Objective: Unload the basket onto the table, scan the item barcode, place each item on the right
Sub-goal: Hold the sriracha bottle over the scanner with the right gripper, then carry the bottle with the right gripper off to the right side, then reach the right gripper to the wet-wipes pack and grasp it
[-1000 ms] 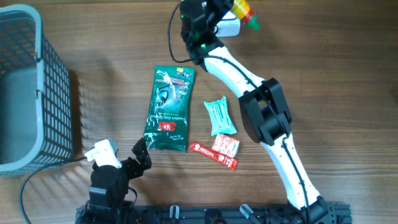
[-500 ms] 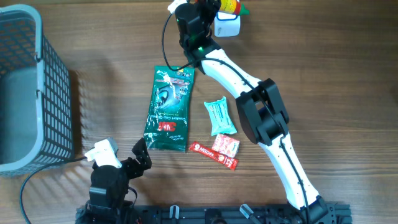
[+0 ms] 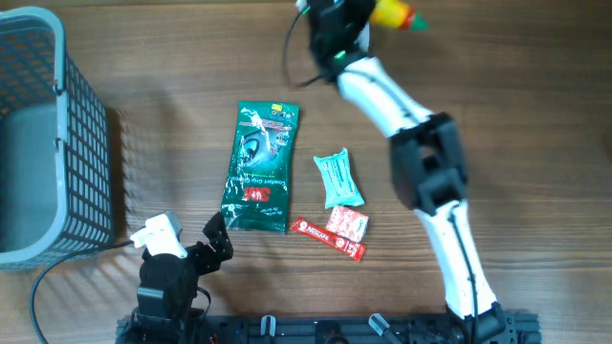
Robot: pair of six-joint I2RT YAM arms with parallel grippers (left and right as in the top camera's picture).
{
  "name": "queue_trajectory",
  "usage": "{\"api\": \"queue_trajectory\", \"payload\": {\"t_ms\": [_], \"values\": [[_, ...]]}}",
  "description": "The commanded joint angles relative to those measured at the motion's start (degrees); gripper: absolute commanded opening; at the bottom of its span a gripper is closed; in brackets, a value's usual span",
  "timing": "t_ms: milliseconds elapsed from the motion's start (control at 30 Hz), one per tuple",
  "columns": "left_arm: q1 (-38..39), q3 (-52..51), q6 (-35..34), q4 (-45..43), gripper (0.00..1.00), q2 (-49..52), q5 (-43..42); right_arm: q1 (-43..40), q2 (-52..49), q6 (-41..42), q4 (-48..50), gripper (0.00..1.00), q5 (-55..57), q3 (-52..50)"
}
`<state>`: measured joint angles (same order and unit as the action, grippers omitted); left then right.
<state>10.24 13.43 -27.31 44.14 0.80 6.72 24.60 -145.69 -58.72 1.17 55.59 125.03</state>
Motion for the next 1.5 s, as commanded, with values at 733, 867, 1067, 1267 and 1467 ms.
{"api": "queue_trajectory", "payload": {"t_ms": [733,867,1067,1267,1467], "values": [[0.42,-0.37,0.02,-0.09,1.00,-0.31,-0.28,-59.84,9.18,58.23,-35.39,1.00,-43.98,-10.25],[0.42,-0.37,0.02,-0.09,1.00,-0.31,-0.28,-58.29,11.19,62.18,-41.05,1.00,-45.20,-4.81],[0.42,-0.37,0.02,-0.09,1.00,-0.31,-0.28,-51.89,30.34,71.82,-47.04,1.00,-68.28,-2.93],[0.42,-0.37,0.02,-0.07,1.00,-0.31,-0.28,-34.01,47.56,95.14,-67.95,1.00,-66.07,-2.93],[0.42,-0.37,0.02,-0.07,1.00,-0.31,-0.28,-14.34,46.62,85.13,-79.52,1.00,-68.24,-11.06]]}}
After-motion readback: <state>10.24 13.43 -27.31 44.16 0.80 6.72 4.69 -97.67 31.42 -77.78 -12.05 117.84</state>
